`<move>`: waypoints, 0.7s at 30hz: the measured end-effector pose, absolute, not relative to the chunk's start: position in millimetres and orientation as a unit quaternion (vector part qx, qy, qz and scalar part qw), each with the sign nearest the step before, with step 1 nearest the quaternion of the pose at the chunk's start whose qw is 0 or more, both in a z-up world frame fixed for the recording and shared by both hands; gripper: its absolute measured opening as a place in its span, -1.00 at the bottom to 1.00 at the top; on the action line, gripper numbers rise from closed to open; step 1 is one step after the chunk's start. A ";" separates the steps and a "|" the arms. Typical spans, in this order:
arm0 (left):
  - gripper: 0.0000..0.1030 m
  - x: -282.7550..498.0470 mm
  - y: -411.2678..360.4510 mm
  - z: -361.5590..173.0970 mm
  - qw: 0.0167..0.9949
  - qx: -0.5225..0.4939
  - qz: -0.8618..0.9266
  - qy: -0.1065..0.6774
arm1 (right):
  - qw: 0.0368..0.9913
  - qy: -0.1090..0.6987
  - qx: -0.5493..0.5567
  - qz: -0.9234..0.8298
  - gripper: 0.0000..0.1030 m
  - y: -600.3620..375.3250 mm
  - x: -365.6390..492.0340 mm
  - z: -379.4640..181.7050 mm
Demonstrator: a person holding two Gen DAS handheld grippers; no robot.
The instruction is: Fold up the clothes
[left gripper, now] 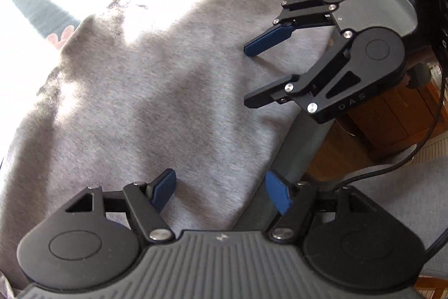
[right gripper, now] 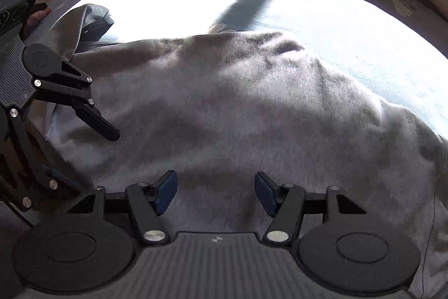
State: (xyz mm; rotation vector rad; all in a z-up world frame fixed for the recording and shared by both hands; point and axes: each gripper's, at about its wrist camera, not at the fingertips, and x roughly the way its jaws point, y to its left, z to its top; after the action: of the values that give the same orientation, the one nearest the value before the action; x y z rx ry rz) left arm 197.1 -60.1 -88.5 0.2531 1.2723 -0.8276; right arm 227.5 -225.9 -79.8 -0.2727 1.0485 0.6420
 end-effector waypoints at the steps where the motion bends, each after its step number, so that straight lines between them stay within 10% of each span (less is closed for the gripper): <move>1: 0.39 192.1 -55.6 -91.0 0.721 0.109 -0.375 0.573 | 0.806 0.488 -0.143 0.302 0.28 -222.0 223.1 -84.3; 14: 0.43 247.7 -45.8 -53.9 0.799 0.145 -0.324 0.485 | 0.827 0.478 -0.110 0.274 0.35 -229.5 280.4 -54.0; 18: 0.43 274.8 -44.8 -68.0 0.818 0.137 -0.302 0.471 | 0.849 0.464 -0.033 0.249 -0.66 -222.9 349.4 -56.3; 21: 0.43 282.4 -35.9 -83.0 0.815 0.109 -0.280 0.496 | 0.862 0.454 -0.005 0.227 -0.66 -217.1 381.1 -63.0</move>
State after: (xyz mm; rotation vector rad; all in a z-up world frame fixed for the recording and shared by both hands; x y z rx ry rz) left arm 282.4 -35.9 -83.0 0.2324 1.0579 -0.5967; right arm 381.1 -217.1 -63.0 -0.0097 0.9517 0.4755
